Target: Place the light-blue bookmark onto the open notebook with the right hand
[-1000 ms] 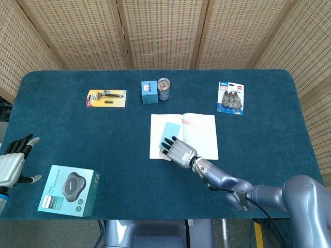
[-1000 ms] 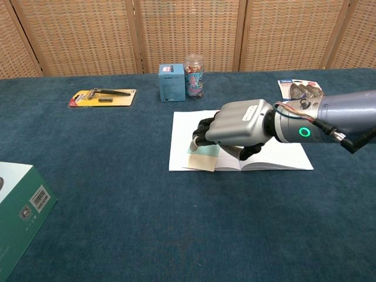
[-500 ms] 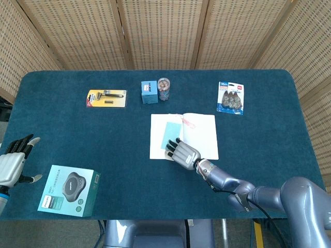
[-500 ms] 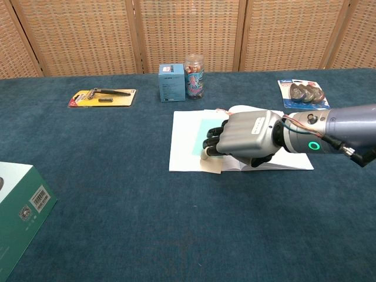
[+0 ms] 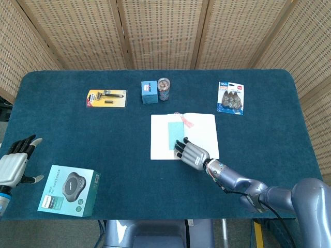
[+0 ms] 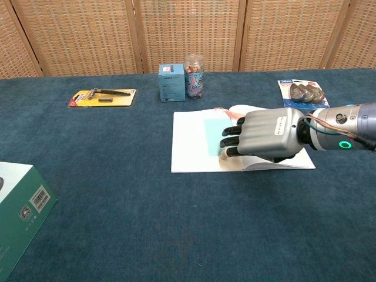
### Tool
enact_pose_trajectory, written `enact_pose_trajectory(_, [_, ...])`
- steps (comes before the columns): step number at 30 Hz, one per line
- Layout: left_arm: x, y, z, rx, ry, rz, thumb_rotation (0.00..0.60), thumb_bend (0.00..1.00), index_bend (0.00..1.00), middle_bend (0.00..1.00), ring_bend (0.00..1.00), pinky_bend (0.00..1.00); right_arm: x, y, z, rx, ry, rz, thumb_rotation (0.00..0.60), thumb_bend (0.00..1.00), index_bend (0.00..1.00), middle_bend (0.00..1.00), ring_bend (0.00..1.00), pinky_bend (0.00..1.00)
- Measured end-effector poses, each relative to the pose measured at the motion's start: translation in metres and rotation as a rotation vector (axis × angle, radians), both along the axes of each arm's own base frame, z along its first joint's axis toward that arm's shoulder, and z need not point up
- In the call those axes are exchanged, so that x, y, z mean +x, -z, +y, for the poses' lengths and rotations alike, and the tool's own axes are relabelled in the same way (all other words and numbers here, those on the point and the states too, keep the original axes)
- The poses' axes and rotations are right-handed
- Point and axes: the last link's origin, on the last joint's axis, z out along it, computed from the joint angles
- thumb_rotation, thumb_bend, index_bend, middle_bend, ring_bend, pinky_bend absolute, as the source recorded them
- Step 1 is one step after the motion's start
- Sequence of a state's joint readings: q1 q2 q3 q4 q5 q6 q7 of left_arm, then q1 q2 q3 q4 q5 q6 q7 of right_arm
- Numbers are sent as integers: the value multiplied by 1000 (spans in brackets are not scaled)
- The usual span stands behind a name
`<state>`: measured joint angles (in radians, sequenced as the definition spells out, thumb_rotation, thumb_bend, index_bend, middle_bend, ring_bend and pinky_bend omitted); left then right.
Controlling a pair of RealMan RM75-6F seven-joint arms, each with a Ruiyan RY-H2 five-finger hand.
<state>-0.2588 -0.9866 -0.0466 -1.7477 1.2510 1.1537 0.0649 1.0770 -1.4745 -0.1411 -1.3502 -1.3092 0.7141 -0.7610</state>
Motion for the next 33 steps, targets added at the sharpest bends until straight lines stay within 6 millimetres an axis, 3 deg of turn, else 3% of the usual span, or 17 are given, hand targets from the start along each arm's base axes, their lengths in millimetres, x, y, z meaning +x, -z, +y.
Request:
enact_pose_trajectory(8, [1,1,0,-3,3,2,600,0,0,0,0,0,-7,-1,6,10,-13,13,600,1000,117,95,11,197])
enact_pose_trajectory(20, [1,1,0,-5,3,0,600,0,0,0,0,0,6,-11,2,-22,0,-96,600,1000,117,95,11,197])
enact_pose_trajectory(26, [3,1,-2,-9,13,-3,600,0,0,0,0,0,19,-35,1,-56,17,-226,600,1000,118,92,12,197])
enact_pose_trajectory(30, [4,-1,-4,-5,20,-13,600,0,0,0,0,0,22,-72,3,-113,49,-372,600,992,118,74,12,197])
enact_pose_trajectory(31, [4,-2,-5,-1,21,-13,600,0,0,0,0,0,20,-81,4,-127,59,-405,600,926,118,66,12,197])
enact_pose_trajectory(33, [4,-3,-5,7,24,-11,600,0,0,0,0,0,15,-100,6,-164,84,-480,600,628,116,50,7,197])
